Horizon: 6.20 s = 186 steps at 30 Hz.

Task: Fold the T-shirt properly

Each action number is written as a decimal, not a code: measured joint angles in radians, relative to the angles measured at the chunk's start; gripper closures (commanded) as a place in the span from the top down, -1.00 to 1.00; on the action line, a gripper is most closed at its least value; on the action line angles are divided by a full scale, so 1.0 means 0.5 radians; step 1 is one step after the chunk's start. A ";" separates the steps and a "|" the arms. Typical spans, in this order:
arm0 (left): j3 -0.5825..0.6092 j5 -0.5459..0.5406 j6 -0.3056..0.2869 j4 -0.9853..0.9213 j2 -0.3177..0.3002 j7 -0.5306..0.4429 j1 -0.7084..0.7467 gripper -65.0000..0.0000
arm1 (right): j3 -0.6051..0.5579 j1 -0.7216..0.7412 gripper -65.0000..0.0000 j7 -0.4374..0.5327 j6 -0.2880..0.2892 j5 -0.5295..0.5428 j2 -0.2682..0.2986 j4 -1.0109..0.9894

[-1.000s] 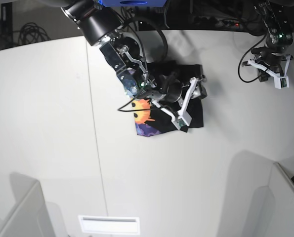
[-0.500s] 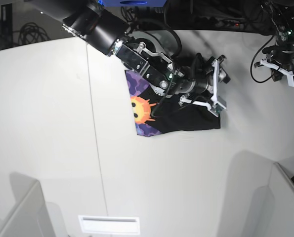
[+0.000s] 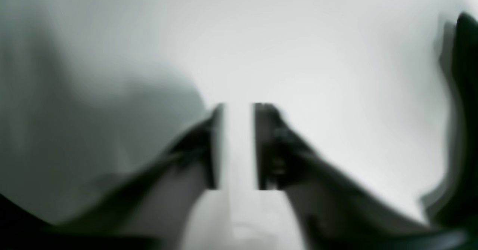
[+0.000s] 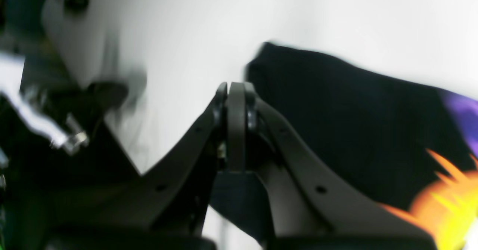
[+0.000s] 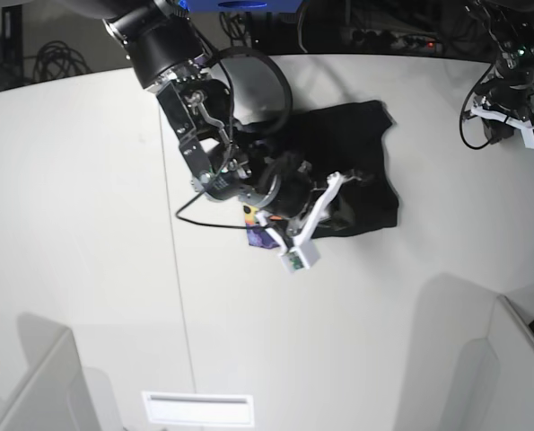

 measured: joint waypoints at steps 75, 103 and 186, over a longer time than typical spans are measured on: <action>3.140 0.150 0.293 -0.627 -0.714 0.020 -1.512 -1.00 | 2.074 -1.001 -1.00 -0.005 0.011 0.589 0.264 0.266; 3.487 1.337 -0.397 -0.885 -0.194 -0.227 -1.685 -1.00 | 2.082 -1.167 -1.00 0.001 0.011 0.613 0.150 0.408; 0.981 1.361 -0.446 -0.010 -0.311 -2.234 0.960 -1.00 | 1.738 -2.012 -1.00 0.935 0.800 -0.758 0.518 0.648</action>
